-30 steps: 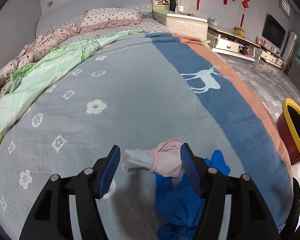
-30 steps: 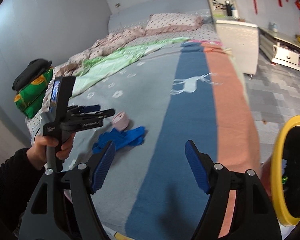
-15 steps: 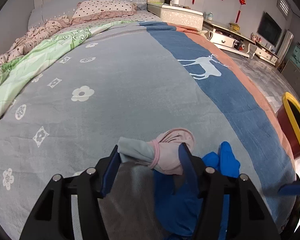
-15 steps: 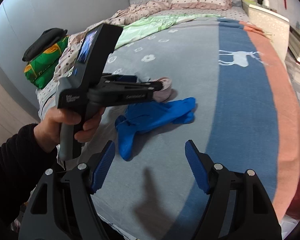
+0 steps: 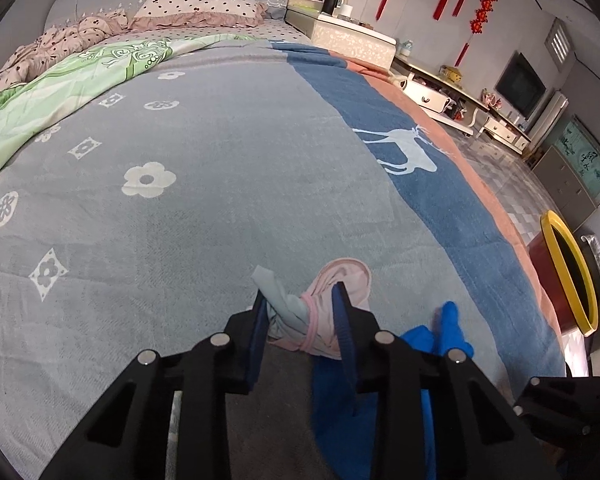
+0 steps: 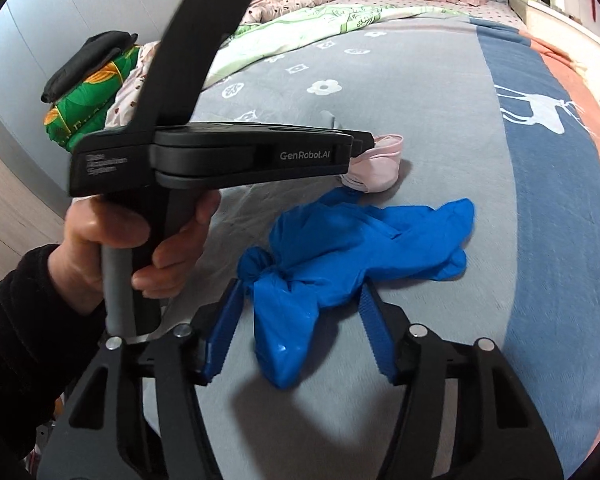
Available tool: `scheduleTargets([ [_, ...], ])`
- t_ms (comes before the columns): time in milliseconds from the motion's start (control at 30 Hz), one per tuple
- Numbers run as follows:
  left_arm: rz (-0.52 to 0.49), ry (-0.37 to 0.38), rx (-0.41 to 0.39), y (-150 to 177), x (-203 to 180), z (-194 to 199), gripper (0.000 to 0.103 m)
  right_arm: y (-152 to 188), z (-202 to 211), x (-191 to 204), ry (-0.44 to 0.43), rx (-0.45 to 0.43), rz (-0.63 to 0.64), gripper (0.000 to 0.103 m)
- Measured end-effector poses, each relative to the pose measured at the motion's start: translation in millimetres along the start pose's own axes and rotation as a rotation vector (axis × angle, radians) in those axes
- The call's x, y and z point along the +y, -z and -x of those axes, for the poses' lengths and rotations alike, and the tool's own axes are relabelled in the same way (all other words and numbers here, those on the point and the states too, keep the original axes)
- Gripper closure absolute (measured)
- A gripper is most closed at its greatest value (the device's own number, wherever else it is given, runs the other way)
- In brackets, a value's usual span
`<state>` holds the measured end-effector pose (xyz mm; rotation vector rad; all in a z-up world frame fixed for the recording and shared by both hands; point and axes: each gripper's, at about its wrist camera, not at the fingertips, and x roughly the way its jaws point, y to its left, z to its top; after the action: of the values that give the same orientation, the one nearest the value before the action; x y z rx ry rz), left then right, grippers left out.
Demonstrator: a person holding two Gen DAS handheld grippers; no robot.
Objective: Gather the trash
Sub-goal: 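Grasp the pink tissue with the left tool while the right tool grasps the blue glove, then carry both items over the yellow bin and open both tools to drop them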
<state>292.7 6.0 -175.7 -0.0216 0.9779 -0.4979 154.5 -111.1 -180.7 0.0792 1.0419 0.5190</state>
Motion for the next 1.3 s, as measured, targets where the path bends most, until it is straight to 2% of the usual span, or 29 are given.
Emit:
scheduleTargets([
  [133,0.001,0.013,-0.004,1.1,2.4,0.5,0.075,-2.5,-10.0,-0.2,0.016,0.018,0.010,0.061],
  [233,0.015,0.023,-0.006,0.8,5.5,0.4,0.078,-1.6,-9.7,-5.2,0.043,0.025,0.001,0.086],
  [300,0.026,0.024,-0.009,-0.2,6.9,0.8,0.081,0.4,-7.6,-9.9,0.041,0.029,-0.016,0.095],
  [433,0.022,0.006,-0.017,-1.6,4.1,3.6,0.087,5.9,8.3,-16.7,0.044,0.010,-0.024,0.098],
  [467,0.024,-0.004,-0.020,-1.7,4.5,5.0,0.093,7.2,14.1,-17.2,0.042,0.002,-0.024,0.099],
  [733,0.004,-0.040,-0.018,0.1,-4.9,12.9,0.094,22.2,72.9,-24.1,0.044,-0.076,-0.037,0.099],
  [1067,-0.025,-0.017,-0.055,1.0,-31.3,40.7,0.095,31.9,128.8,-39.2,0.062,-0.181,-0.085,0.099],
  [1300,-0.056,0.008,-0.116,-5.8,-60.4,73.3,0.095,43.9,179.1,-56.9,0.102,-0.277,-0.127,0.099],
])
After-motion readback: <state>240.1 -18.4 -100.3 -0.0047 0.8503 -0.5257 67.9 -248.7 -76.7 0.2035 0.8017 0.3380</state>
